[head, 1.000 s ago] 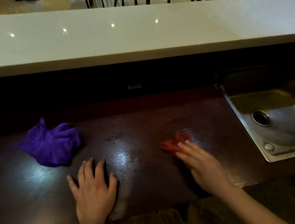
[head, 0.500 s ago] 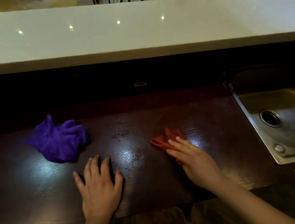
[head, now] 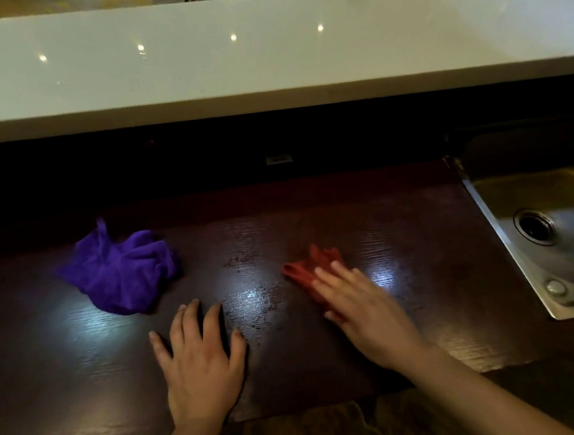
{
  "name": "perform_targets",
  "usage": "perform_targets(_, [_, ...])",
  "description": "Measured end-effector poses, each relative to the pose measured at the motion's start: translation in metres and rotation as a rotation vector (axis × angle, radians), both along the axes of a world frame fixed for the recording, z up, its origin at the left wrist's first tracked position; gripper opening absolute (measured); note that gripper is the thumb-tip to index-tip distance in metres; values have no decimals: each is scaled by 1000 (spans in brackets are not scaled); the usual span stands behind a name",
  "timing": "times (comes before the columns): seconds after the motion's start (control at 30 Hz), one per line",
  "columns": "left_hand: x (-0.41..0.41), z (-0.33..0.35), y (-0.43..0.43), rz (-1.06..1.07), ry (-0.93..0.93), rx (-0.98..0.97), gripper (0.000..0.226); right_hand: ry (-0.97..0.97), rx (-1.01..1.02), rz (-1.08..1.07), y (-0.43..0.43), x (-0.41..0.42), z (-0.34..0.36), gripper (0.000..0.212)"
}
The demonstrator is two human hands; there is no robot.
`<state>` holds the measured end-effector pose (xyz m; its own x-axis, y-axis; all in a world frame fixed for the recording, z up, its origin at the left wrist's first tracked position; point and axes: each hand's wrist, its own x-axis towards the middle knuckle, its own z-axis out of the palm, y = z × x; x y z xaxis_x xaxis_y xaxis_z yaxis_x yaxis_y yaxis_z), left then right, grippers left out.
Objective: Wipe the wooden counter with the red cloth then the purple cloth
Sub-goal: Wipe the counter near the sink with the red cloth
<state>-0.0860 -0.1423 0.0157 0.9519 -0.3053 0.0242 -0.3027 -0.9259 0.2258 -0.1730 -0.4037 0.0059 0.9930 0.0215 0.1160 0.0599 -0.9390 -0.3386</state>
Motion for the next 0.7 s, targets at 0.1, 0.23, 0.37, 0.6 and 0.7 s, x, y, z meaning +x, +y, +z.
perform_targets(0.1, [0,2,-2,8,13,9,57,-20,73,-301,-41,12,1,58])
perform_targets(0.23, [-1,3,-2,8,14,6,58,-39,118,-542,-38,86,8,52])
perform_targets(0.37, [-1,1,0,11,5,0,57,-46,101,-241,16,88,-3,60])
perform_targets(0.6, [0,1,-1,15,24,19,55,-113,104,-180,-30,43,-3,57])
perform_targets(0.7, [0,1,-1,10,18,7,54,-110,177,-490,-35,110,11,44])
